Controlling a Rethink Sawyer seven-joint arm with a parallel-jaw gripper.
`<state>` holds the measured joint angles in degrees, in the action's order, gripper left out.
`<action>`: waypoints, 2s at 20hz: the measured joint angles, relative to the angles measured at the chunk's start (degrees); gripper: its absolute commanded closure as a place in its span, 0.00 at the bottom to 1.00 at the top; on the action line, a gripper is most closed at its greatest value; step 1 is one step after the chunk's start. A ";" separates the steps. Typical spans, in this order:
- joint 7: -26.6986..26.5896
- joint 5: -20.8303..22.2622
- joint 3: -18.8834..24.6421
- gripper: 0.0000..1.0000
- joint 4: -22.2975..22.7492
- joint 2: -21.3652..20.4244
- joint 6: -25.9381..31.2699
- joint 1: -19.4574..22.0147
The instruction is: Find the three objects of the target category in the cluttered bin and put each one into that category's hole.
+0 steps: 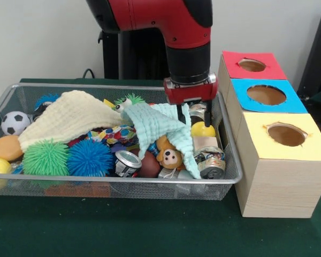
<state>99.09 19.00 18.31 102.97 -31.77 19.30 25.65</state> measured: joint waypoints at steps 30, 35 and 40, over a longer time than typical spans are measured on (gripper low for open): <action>0.00 -0.07 -0.10 0.00 -0.54 0.21 -0.05 2.31; 0.00 -0.46 -0.09 0.00 -0.88 0.21 0.00 3.17; 0.00 -1.12 -0.07 0.00 -1.00 0.18 0.92 3.73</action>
<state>99.09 17.89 18.24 101.97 -31.59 20.22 29.38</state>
